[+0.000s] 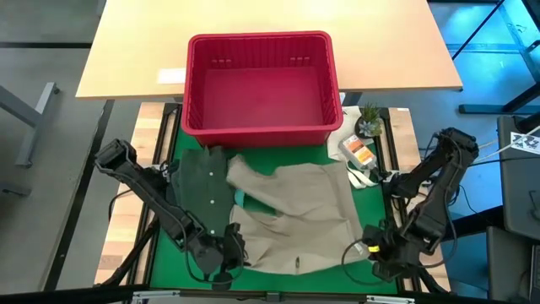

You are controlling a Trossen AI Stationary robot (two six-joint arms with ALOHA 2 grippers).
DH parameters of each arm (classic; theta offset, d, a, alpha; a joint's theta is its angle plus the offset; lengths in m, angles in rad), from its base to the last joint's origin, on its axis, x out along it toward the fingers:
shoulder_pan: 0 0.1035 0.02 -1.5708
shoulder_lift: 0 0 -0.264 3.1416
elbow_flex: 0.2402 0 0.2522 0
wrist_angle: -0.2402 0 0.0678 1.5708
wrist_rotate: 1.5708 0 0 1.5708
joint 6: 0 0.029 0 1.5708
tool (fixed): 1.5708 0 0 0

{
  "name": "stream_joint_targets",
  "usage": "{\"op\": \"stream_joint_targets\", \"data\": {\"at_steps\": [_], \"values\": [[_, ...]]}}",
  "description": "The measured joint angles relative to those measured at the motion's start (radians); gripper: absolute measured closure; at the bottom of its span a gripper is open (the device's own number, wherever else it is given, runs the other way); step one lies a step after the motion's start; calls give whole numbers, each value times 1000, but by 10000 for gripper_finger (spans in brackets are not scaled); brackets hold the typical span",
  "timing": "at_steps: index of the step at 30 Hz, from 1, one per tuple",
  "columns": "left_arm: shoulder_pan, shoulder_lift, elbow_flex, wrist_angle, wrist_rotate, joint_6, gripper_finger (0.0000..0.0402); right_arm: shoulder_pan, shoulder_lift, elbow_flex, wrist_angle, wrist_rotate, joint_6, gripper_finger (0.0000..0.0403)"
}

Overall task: Fold Laundry from Bin
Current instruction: Fold the brown shorts from the red laundry bin

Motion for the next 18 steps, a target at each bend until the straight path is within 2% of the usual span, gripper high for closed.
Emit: {"op": "stream_joint_targets", "data": {"at_steps": [5,9,18], "values": [[-16,0,0,0,-2,-61,399,20,23,0,18,-8,54,387],[-36,0,0,-1,-7,-137,399,26,64,0,27,-68,79,387],[-64,16,0,-3,-8,-191,399,23,126,0,100,-115,81,382]]}}
